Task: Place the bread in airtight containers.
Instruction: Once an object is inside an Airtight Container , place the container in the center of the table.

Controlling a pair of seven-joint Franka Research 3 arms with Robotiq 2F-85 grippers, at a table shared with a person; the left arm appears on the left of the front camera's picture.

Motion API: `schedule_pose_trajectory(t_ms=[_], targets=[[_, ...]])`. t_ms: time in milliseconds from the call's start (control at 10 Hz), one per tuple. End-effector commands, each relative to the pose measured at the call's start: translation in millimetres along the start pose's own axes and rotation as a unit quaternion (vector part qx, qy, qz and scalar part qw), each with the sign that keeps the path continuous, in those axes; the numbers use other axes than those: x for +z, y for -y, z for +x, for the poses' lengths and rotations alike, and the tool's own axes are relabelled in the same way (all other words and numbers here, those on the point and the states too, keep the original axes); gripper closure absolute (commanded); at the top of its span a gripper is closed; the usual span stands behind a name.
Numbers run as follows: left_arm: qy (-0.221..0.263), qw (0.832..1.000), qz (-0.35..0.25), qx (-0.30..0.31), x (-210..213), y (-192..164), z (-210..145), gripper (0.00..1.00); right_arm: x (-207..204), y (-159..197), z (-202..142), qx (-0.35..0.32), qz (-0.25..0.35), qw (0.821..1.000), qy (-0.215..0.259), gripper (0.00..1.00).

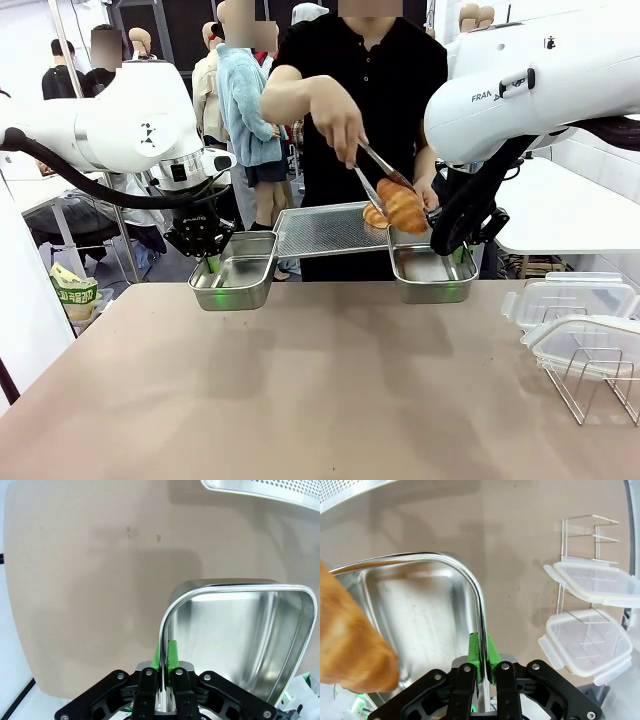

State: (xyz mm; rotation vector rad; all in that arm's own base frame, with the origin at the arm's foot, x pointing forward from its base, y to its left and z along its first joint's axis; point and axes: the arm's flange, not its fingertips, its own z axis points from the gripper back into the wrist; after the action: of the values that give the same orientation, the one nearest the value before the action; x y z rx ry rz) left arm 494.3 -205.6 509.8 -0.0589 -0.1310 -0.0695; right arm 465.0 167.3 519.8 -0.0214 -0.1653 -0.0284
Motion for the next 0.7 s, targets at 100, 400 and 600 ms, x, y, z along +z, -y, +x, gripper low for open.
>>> schedule_pose_trajectory(t_ms=[100,400,600], targets=[[0.003,1.000,-0.001,0.002,2.9,-1.3,0.3,1.00,1.1,0.1,-0.4,-0.005,-0.003,1.000,0.003,1.00],[0.003,1.000,-0.001,0.002,2.9,-1.3,0.3,1.00,1.1,0.1,-0.4,-0.005,-0.003,1.000,0.003,1.00],[0.003,1.000,-0.001,0.002,2.9,-1.3,0.3,1.00,1.1,0.1,-0.4,-0.005,-0.003,1.000,0.003,1.00]])
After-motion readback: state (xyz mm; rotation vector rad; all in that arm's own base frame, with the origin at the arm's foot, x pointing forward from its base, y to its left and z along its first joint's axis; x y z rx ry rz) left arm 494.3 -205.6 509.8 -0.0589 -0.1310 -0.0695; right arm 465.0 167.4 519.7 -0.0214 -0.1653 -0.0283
